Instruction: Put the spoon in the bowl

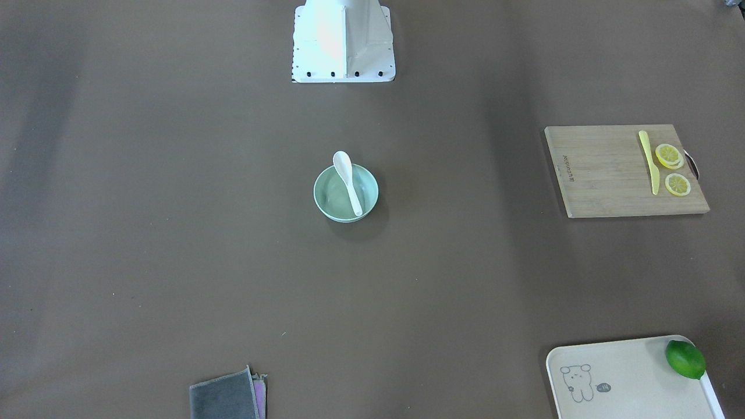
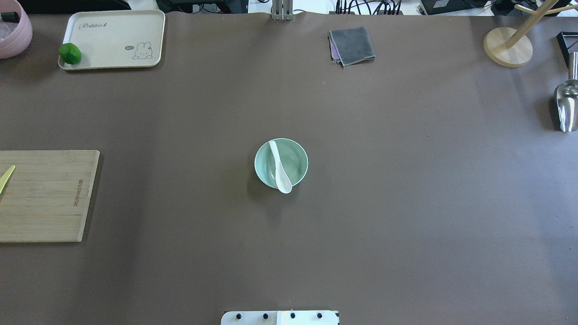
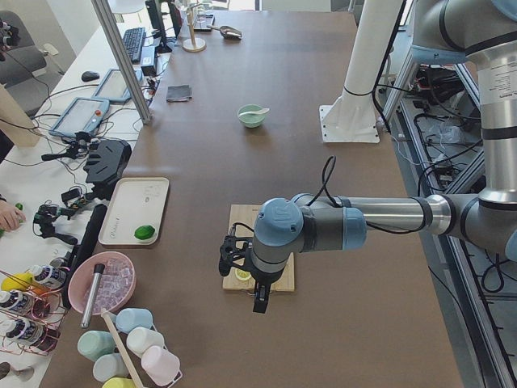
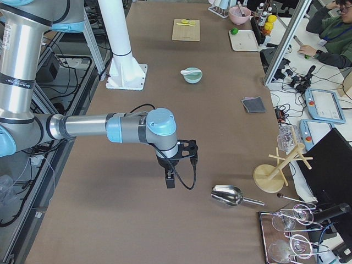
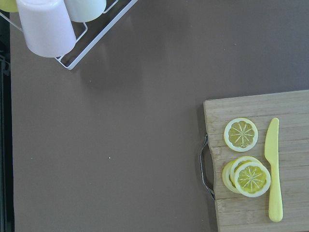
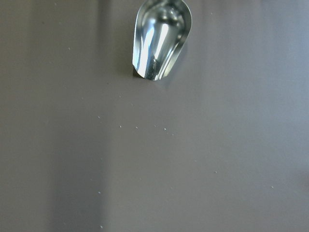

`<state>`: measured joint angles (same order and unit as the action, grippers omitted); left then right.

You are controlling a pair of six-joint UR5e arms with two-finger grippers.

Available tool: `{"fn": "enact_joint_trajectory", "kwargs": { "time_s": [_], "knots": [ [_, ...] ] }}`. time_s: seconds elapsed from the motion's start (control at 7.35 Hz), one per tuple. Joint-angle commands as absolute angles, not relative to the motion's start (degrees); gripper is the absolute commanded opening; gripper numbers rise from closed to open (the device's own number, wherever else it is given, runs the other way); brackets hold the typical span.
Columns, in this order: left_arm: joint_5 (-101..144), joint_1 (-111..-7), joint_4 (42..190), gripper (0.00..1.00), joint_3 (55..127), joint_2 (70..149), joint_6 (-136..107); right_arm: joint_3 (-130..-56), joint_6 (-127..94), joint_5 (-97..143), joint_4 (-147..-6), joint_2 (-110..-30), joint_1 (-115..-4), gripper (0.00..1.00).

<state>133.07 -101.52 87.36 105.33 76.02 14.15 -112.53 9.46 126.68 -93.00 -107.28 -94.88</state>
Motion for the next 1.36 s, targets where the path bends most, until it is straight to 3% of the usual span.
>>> {"fn": "enact_joint_trajectory", "kwargs": {
  "time_s": [0.0, 1.22],
  "knots": [
    [133.07, -101.51, 87.28, 0.98, 105.47, 76.03, 14.15, -110.66, 12.13, 126.55, -93.26, -108.37, -94.83, 1.0],
    [133.07, -101.6, 90.09, 0.98, 105.73, 74.62, 14.24, -106.96, 12.92, 133.86, -93.43, -108.81, -94.75, 1.0]
  ]
}}
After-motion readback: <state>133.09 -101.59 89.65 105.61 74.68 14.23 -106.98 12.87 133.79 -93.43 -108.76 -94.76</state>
